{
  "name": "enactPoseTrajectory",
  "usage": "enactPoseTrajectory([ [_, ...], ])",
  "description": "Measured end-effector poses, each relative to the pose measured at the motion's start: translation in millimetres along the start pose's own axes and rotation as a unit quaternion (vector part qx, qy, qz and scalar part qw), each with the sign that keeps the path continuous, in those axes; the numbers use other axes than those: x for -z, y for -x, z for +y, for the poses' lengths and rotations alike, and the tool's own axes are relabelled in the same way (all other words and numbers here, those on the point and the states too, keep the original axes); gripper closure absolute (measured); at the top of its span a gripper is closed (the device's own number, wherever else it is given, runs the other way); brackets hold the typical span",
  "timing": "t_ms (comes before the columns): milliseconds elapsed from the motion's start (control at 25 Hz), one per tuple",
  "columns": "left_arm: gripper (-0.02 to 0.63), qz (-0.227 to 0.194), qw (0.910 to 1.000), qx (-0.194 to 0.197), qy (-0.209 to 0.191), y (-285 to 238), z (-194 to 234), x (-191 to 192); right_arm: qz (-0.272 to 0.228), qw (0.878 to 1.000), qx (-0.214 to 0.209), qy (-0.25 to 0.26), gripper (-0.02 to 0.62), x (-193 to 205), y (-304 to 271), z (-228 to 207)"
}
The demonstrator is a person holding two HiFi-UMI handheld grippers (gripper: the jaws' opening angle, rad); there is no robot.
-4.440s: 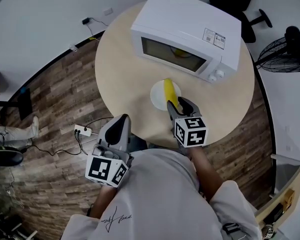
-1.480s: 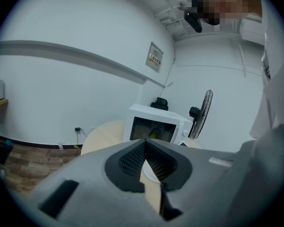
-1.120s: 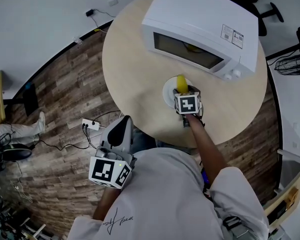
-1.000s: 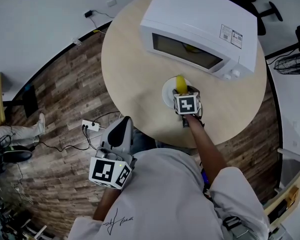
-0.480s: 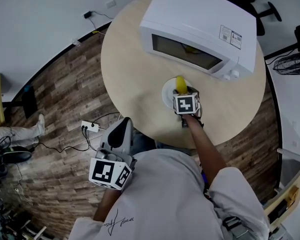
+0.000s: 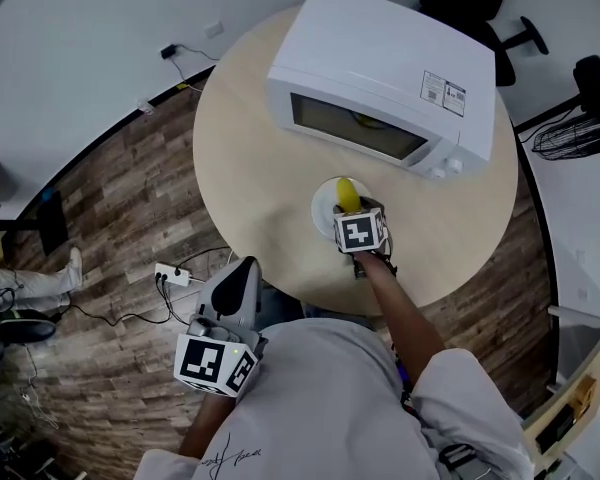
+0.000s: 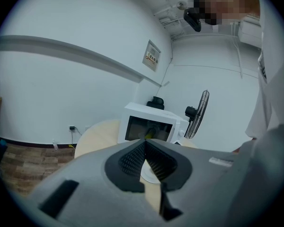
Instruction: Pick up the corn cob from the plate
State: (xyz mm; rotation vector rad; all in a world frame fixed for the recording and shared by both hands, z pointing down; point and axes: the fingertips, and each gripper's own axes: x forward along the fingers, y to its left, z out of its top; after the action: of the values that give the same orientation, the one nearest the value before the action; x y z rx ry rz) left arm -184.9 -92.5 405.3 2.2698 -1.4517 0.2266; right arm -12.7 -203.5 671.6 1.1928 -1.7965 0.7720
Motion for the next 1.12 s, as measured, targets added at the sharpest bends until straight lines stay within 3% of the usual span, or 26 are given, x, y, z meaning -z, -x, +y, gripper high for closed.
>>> enactPoseTrajectory([
  [1120, 0.615, -0.018, 0.9998, -0.003, 0.000, -6.7, -12.5, -5.7, -0.025, 0.999, -0.022, -0.008, 0.331, -1.4, 18.3, -9.8],
])
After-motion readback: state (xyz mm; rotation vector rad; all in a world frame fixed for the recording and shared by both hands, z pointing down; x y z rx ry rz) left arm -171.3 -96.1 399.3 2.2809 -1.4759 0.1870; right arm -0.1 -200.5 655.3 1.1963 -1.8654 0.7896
